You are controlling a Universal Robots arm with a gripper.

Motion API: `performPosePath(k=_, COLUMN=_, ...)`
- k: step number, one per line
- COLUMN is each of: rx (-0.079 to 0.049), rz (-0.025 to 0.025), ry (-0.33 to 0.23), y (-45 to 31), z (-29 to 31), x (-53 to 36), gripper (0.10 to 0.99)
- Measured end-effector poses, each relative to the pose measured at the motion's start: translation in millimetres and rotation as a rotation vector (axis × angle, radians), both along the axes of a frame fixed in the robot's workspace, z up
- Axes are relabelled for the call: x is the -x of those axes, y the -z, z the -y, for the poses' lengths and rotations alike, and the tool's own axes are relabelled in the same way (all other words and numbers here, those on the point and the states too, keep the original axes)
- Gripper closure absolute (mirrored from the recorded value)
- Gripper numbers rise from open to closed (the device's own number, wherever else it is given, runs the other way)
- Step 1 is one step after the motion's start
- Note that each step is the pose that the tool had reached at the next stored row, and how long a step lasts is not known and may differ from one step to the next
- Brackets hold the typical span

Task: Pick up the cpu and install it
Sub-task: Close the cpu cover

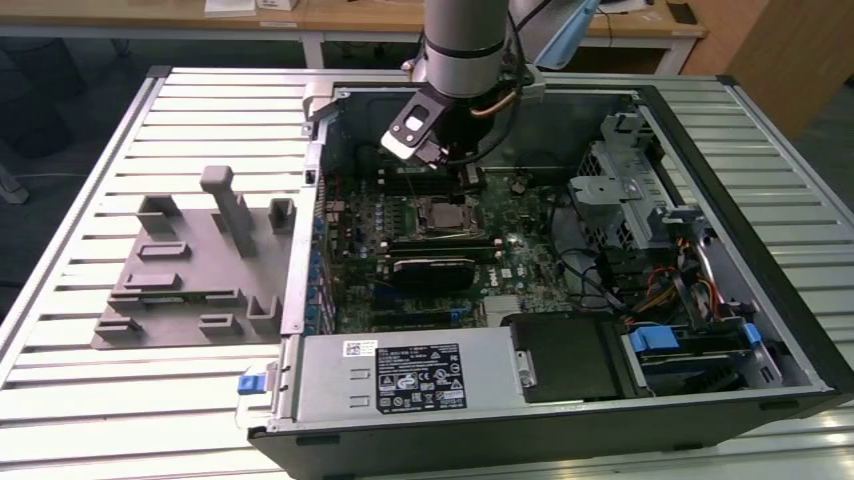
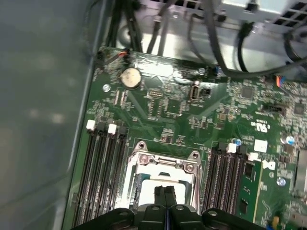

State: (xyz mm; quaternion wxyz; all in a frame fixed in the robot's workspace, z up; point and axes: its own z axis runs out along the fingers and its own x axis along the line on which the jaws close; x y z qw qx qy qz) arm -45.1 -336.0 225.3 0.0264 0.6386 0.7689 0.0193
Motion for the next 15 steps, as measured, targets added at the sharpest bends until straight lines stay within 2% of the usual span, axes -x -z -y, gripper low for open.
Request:
performPosePath(k=6, rx=0.0, rz=0.0, ry=-0.101, y=0.2, z=0.0, x=0.0, gripper=0.98)
performPosePath(k=15, rx=0.002, rz=0.0, ry=-0.216, y=0.4, z=0.0, x=0.4, gripper=0.98)
